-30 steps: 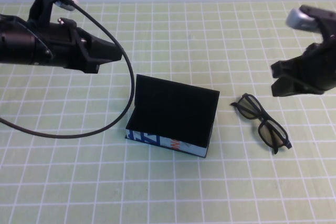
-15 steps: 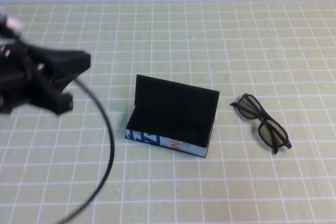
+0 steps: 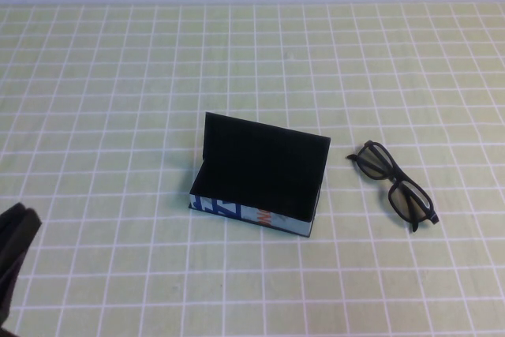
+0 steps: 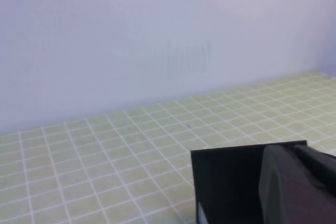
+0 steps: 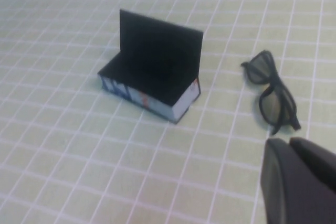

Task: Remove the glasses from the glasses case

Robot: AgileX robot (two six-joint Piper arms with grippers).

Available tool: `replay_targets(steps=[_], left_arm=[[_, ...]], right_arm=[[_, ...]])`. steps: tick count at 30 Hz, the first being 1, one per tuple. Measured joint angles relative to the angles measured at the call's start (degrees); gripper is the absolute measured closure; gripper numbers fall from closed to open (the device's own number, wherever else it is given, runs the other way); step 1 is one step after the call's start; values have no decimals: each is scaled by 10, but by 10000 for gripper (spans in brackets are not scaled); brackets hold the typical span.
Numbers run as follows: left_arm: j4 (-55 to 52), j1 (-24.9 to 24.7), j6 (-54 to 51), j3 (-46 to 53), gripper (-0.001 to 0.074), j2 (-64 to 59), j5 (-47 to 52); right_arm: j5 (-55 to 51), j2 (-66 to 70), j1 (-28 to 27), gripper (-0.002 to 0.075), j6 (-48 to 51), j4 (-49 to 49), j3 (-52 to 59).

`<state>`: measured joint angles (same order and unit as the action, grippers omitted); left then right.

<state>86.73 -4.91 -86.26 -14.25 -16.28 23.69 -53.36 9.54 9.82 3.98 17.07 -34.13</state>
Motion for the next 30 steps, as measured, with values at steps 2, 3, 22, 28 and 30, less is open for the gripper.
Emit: replay_targets(steps=[2,3,22,28,30], left_arm=[[3,0,4,28,739,45,-29],[3,0,5,44,739,66,-43],[18,0,5,157,739,136,-179],[18,0,5,157,739,136,-179],[18,0,5,157,739,136,-179]], right_arm=[[52,0,0,742,5,1,18],[86,0,0,742,7,6,30],[380,0,0,742,51,73,179],[375,0,0,742,52,80,179],[374,0,0,742,52,81,180]])
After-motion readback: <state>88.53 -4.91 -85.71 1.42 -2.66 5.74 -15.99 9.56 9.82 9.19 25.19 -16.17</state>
